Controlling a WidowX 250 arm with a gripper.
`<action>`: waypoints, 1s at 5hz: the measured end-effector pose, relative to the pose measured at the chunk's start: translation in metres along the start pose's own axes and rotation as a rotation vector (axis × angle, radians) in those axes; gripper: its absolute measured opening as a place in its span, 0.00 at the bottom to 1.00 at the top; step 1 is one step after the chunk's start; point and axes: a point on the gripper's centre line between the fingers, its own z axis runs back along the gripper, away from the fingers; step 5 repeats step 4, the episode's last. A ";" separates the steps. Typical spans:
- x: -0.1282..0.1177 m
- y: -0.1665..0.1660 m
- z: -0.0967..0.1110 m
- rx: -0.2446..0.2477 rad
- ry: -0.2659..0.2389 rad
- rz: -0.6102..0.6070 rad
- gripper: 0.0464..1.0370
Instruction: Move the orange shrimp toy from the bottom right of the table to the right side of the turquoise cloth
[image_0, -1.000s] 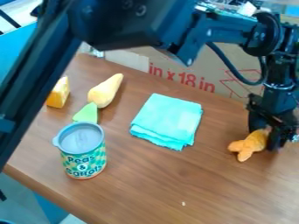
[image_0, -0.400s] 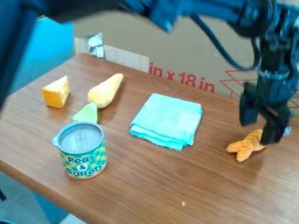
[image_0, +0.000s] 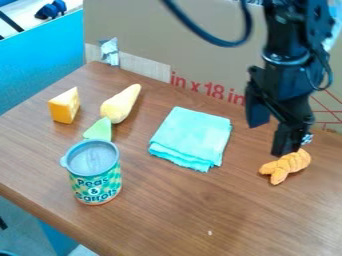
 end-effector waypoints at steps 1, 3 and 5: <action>-0.050 -0.008 0.016 0.015 0.040 0.042 0.96; -0.099 -0.001 0.025 -0.003 0.093 0.088 0.96; -0.113 0.005 0.022 -0.005 0.122 0.151 0.96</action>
